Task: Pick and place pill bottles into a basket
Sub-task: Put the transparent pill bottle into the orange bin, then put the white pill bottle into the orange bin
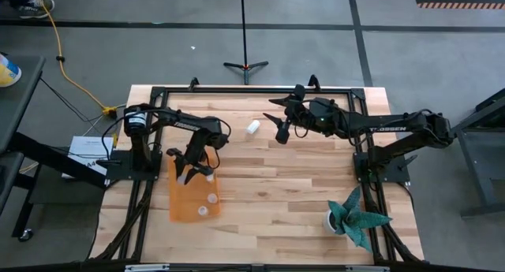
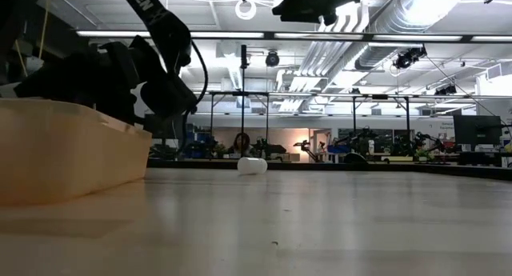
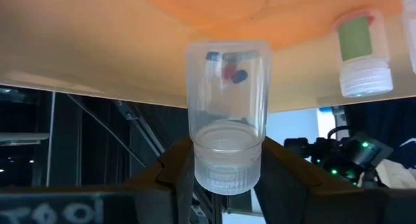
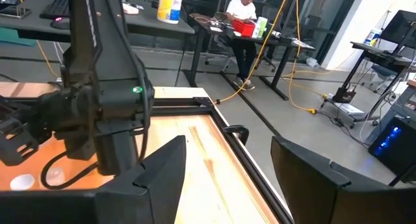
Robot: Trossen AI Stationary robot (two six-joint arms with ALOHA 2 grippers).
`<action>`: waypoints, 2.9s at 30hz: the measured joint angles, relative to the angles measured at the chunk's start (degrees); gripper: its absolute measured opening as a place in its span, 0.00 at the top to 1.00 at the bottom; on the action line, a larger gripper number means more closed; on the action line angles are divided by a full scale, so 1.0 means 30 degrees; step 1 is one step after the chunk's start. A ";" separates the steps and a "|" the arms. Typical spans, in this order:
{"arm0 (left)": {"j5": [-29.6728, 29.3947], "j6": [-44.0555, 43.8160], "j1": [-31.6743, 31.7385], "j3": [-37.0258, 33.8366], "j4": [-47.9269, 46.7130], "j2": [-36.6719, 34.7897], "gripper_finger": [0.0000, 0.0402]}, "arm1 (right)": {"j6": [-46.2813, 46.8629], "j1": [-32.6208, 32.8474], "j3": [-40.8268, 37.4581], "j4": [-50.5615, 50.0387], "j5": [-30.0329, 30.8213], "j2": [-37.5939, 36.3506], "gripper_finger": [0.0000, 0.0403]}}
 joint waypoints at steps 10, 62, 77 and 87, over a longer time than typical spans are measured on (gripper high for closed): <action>0.0403 0.0226 0.0132 0.0000 0.0004 0.0000 0.54 | -0.0007 0.0000 0.0000 -0.0404 -0.0007 0.0000 0.47; -1.4170 0.6988 -0.0990 0.2929 1.7374 -1.2706 0.56 | -0.9172 -0.4998 0.0007 -0.1656 -0.8758 0.5196 0.48; -1.4243 0.6869 -0.1004 0.2907 1.7288 -1.2262 0.56 | -1.2938 -0.5530 0.5219 -0.6136 -0.9727 1.1204 0.48; -1.4249 0.6714 -0.1004 0.2907 1.6955 -1.2262 0.56 | -1.5753 -0.5605 0.9384 -1.1576 -0.8960 1.4173 0.48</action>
